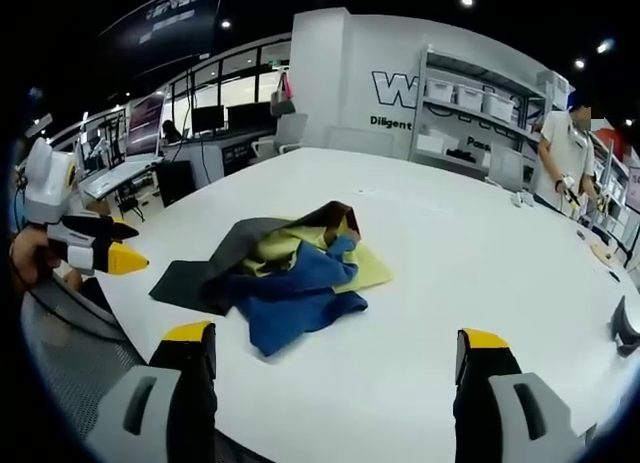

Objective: Fold the garment on the visible template until the final outline fits inside the template.

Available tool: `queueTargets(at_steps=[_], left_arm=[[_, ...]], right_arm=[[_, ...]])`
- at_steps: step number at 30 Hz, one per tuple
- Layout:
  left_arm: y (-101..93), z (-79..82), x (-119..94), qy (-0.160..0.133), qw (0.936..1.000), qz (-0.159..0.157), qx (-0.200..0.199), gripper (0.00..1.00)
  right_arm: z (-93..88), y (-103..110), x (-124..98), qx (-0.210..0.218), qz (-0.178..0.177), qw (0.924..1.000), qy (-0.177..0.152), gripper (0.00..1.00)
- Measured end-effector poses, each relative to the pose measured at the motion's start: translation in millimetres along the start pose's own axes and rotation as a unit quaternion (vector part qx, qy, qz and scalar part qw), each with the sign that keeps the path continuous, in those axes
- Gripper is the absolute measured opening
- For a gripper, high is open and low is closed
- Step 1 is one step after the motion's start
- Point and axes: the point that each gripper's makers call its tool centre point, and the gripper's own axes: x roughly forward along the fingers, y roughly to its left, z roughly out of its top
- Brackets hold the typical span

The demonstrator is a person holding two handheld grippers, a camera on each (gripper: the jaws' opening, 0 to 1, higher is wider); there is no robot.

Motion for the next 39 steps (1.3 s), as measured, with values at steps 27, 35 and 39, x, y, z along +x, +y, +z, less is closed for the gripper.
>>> queueTargets(at_steps=[27, 35, 39], left_arm=[[-4.3, -3.4, -1.0, 0.007, 0.9999, -0.007, 0.007, 0.61], [-1.7, -0.4, -1.4, 0.000, 1.0000, -0.003, 0.003, 0.58], [-4.9, -1.4, -0.8, 0.003, 0.9999, -0.009, 0.007, 0.58]], right_arm=[[-0.5, 1.0, -1.2, 0.003, 0.001, 1.0000, -0.001, 0.99], [0.4, 5.1, -0.6, 0.007, 0.012, 0.9999, -0.002, 0.99], [2.2, 6.0, 0.4, 0.003, 0.011, 0.9999, -0.002, 0.99]])
